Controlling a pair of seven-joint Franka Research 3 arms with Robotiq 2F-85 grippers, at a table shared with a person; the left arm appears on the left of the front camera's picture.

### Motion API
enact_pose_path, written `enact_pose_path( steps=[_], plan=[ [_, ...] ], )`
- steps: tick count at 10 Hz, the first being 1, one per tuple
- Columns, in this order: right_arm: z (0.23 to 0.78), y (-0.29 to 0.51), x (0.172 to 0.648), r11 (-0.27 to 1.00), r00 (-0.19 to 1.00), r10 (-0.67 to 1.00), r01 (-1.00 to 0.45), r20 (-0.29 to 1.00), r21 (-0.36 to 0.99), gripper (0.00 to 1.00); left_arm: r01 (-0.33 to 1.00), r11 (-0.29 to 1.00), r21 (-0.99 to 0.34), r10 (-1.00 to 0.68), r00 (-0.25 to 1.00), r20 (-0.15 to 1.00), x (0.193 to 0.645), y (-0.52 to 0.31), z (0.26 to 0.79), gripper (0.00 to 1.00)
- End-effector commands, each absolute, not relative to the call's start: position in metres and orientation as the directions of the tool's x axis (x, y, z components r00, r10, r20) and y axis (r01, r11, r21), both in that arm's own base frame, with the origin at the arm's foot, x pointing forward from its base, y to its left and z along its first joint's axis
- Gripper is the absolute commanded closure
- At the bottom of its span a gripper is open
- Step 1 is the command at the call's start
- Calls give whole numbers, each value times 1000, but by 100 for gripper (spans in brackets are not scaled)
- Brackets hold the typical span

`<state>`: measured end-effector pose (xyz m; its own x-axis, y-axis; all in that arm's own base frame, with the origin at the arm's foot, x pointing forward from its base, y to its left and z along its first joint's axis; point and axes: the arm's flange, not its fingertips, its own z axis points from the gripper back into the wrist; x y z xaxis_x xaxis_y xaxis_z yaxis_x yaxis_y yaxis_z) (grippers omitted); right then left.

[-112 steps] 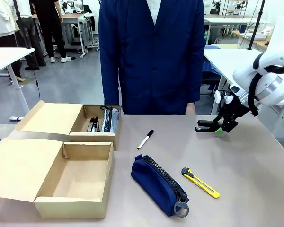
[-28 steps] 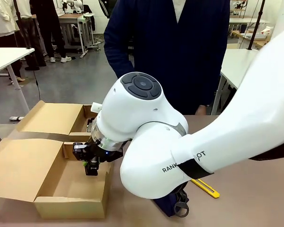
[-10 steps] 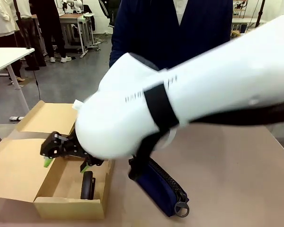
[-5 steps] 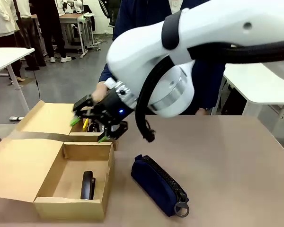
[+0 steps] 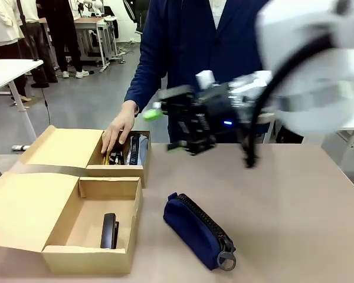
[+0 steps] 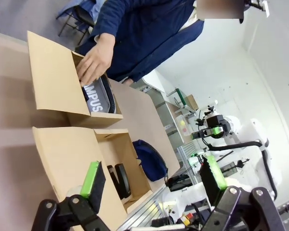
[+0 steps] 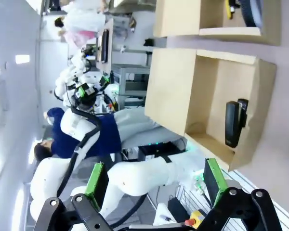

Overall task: Place items inside the box.
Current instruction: Pick up a Pencil pouch or Stapler and place it inside the Mailer Box closest to the robot.

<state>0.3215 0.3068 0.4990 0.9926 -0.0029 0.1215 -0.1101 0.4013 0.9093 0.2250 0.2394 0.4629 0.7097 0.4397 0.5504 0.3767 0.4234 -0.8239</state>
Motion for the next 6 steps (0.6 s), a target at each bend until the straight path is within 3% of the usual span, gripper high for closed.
enact_pose_path(
  steps=[1,2,3,4,6],
  plan=[
    [487,376,353,437,985,71,-170,154,883,0,403,417,-814,446,690,570,226,239,464,0],
    [487,376,353,437,985,71,-170,154,883,0,403,417,-814,446,690,570,226,239,464,0],
    [495,328,323,419,991,19,-125,129,900,0,403,417,-814,446,690,570,226,239,464,0],
    [494,333,335,347,989,139,-104,59,932,0,403,417,-814,446,690,570,226,239,464,0],
    [505,254,359,198,994,75,62,-78,978,0,403,417,-814,446,690,570,226,239,464,0]
  ],
)
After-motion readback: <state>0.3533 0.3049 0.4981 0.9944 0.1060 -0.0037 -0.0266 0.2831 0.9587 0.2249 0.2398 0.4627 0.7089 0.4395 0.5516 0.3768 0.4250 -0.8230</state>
